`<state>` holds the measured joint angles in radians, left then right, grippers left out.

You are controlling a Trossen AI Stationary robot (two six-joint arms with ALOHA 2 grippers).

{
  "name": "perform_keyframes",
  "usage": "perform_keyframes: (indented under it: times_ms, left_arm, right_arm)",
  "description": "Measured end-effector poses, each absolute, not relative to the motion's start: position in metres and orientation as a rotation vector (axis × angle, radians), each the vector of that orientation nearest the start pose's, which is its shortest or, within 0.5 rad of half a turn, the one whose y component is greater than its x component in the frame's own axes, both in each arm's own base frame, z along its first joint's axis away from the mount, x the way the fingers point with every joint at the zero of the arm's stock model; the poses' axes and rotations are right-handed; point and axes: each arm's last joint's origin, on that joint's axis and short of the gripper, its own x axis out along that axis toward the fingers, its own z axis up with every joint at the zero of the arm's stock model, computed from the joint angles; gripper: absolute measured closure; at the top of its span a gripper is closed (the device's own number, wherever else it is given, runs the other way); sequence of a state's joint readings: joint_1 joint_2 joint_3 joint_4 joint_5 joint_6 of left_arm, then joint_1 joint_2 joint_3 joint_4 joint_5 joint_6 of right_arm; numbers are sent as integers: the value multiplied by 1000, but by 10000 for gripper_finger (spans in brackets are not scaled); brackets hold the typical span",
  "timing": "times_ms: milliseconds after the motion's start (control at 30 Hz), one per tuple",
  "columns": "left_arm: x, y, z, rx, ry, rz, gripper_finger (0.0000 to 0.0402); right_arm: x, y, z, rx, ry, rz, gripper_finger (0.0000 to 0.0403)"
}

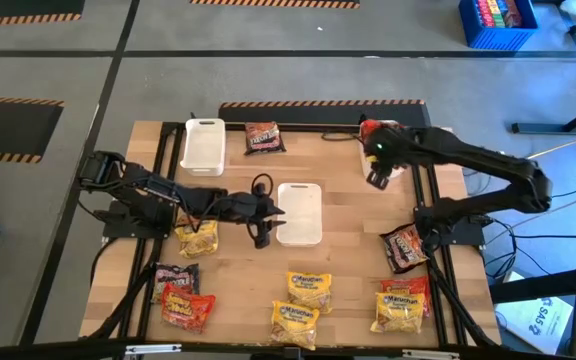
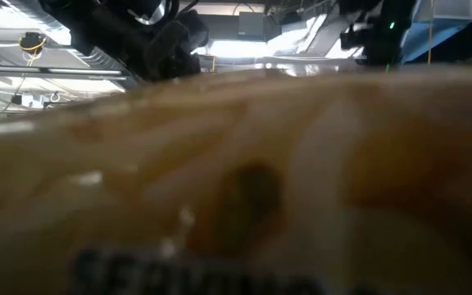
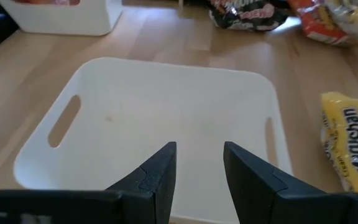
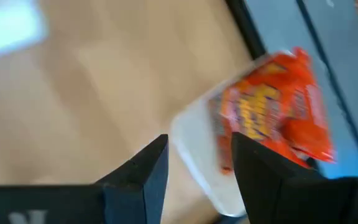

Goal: Sort Maruchan noodles
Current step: Put the orange noodle pack into the white right bin

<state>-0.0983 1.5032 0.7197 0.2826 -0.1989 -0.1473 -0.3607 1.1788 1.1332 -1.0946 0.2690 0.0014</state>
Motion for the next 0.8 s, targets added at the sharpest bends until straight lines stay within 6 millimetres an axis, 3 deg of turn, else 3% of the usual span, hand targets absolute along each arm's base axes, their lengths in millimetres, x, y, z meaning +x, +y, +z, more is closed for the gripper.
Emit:
perform_keyframes:
  times_ms: [133,267,533,800]
  left_arm:
    - [304,-29,196,-78,418,117,273]
    - [307,-30,204,-81,337,100,273]
    - [310,-30,212,-60,246,108,273]
    - [310,-32,214,-117,234,74,273]
  right_arm:
    - [192,-51,314,51,1037,-453,244]
    - [198,-24,304,21,936,-323,244]
    - [215,23,263,-35,755,-114,244]
    - [219,48,222,12,495,66,244]
